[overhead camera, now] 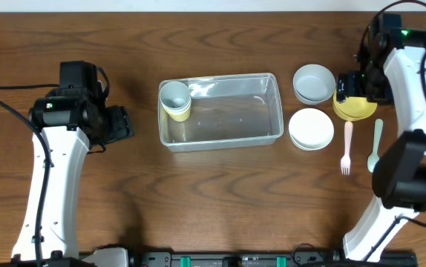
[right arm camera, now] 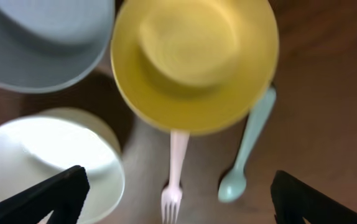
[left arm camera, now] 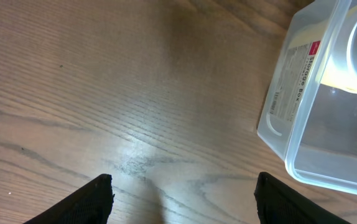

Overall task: Pack container
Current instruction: 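Retract the left arm and lower the right gripper onto the yellow bowl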

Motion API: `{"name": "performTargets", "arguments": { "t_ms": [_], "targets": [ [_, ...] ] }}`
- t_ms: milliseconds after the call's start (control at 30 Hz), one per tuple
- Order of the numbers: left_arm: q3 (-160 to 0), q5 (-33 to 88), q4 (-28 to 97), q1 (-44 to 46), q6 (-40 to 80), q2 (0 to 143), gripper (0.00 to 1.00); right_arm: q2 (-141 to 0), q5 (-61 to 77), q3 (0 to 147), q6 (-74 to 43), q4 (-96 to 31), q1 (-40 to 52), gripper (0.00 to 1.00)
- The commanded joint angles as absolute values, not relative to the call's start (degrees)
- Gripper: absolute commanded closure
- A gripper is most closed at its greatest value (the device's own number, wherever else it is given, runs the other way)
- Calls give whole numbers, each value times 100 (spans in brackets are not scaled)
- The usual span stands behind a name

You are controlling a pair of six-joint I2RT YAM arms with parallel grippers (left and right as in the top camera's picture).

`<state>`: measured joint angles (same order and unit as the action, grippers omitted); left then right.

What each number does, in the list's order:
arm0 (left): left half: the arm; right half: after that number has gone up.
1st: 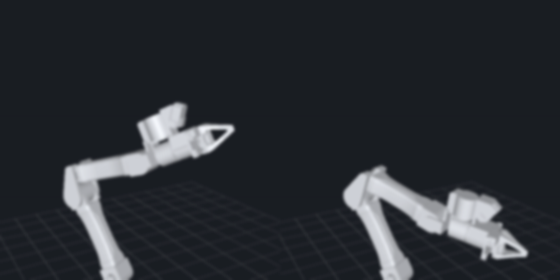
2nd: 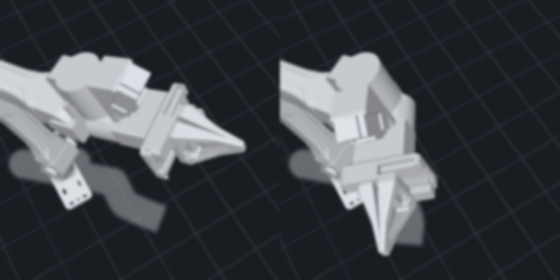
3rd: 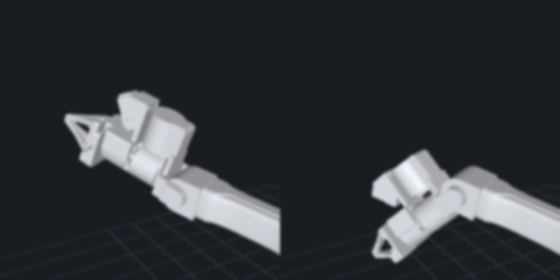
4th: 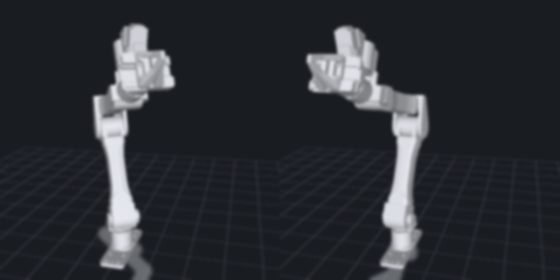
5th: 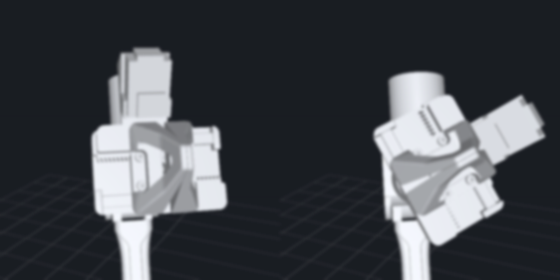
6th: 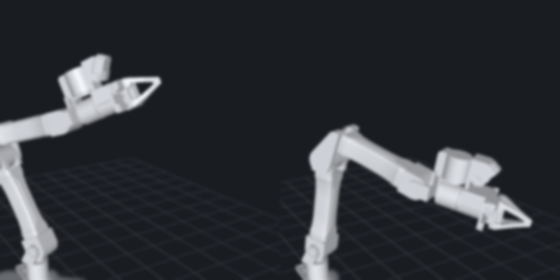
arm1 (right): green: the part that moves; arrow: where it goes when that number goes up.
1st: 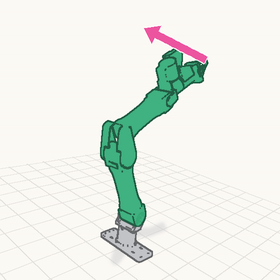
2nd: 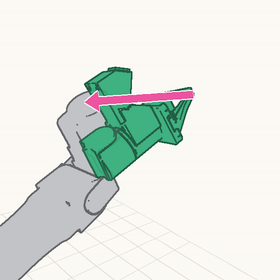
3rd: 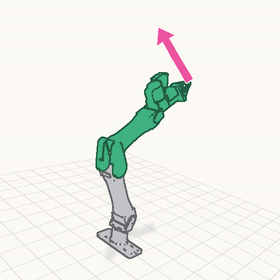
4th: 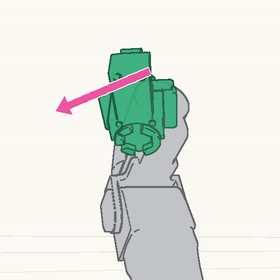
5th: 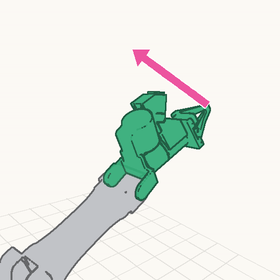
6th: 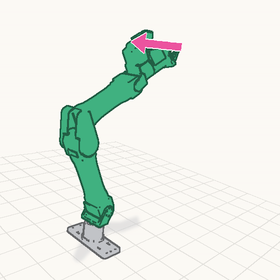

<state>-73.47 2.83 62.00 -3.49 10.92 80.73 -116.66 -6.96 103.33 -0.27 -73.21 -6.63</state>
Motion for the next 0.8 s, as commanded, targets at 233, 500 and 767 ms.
{"name": "performTargets", "arguments": {
  "t_ms": [233, 500, 767],
  "targets": [
    [-7338, 307, 6178, -346, 1144, 7992, 26, -12372, -864, 10392, 587, -7043, -679, 11],
    [-7338, 307, 6182, -346, 1146, 7992, 26, -12643, -884, 10377, 611, -6879, -679, 14],
    [-7338, 307, 6182, -346, 1146, 7992, 26, -12835, -884, 10370, 609, -6853, -679, 18]
  ]
}}
